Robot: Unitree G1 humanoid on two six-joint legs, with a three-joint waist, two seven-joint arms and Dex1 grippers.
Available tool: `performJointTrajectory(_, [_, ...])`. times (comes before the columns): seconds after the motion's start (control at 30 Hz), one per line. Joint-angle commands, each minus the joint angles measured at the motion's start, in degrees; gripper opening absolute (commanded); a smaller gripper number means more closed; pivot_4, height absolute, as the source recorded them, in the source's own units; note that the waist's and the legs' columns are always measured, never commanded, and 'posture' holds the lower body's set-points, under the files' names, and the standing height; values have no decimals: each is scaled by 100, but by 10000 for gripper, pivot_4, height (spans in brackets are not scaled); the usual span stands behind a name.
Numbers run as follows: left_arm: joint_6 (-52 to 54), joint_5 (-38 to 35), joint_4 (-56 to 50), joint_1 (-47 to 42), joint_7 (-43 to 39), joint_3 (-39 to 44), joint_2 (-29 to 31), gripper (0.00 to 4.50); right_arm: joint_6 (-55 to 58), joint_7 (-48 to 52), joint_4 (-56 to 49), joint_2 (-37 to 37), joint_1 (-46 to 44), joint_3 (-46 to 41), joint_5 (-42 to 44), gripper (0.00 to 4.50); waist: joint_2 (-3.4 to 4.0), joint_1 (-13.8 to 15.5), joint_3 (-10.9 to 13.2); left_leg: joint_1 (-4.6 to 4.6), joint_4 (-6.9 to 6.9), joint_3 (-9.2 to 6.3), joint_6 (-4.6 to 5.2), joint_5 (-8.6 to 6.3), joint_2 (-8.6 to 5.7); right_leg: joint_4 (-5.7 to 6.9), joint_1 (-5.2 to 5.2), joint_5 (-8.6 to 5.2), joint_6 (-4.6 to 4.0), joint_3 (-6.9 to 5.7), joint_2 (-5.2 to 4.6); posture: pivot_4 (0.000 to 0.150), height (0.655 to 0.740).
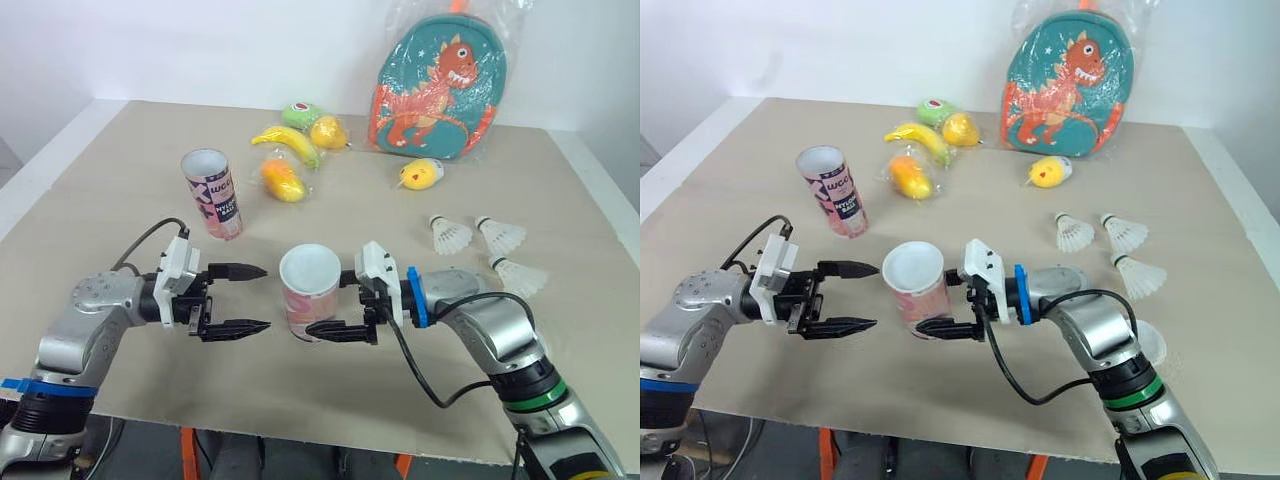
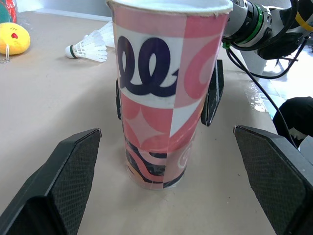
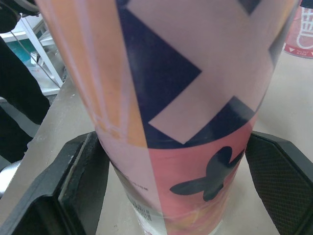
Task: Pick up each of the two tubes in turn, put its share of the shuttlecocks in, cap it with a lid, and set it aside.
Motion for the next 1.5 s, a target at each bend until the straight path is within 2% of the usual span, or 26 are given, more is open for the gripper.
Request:
performJointTrajectory(0.03, [38,-62,-188,-175,50,-30,-6,45000,-81,69,-122,-42,-8,-15,-15,44762,0,0,0,0,1,-1,0,0,0,1,1,0,0,-1,0,1500,7400])
performJointTrajectory(0.3, [66,-48,-149,-288,61,-135,-40,45000,-34,30,-143,32,-25,-19,-42,44762,0,1,0,0,2,-5,-1,1,0,3,1,1,-1,-3,2,1500,7400])
performJointTrajectory(0.4, [77,-53,-149,-319,84,-177,-65,45000,-21,35,-158,21,26,-71,2,37334,0,1,0,0,3,-5,-1,1,0,3,2,1,-1,-4,2,1500,7400])
performJointTrajectory(0.47, [85,-58,-165,-319,104,-195,-84,45000,29,-3,-187,17,39,-145,55,28817,0,1,0,0,4,-6,-1,1,0,3,3,1,-1,-4,2,1500,7400])
performJointTrajectory(0.5, [87,-59,-174,-316,110,-204,-91,45000,68,-22,-204,23,38,-198,106,26263,0,1,0,0,5,-6,-1,1,0,4,4,1,-1,-4,2,1500,7400])
performJointTrajectory(0.73, [77,-20,-109,-398,120,-296,-175,45000,254,-141,-334,-49,61,-686,486,26263,0,2,0,0,8,-8,-1,1,0,5,6,1,-1,-6,2,1500,7400])
performJointTrajectory(0.97, [12,43,76,-636,138,-478,-416,45000,495,-850,-488,-480,340,-2449,1051,26263,0,48,0,-6,19,-16,-1,1,-4,6,11,2,2,-14,0,1500,7400])
performJointTrajectory(1.07, [35,24,202,-839,217,-604,-742,45000,338,-1558,181,-896,483,-3815,939,26263,0,92,0,-10,27,-13,-1,1,-11,6,12,4,8,-11,-7,1500,7400])
performJointTrajectory(1.23, [-49,132,528,-1152,157,-923,-1225,45000,294,-2471,1206,-1494,829,-5472,735,26263,1,150,0,-11,38,-14,1,2,-21,5,20,7,16,-12,-15,1500,7400])
performJointTrajectory(1.5, [-80,132,814,-1314,100,-1005,-1589,45000,366,-2857,1656,-1736,1795,-6841,831,26263,44,16,-23,-6,35,-7,10,-3,-24,6,21,6,17,2,-15,1500,7400])
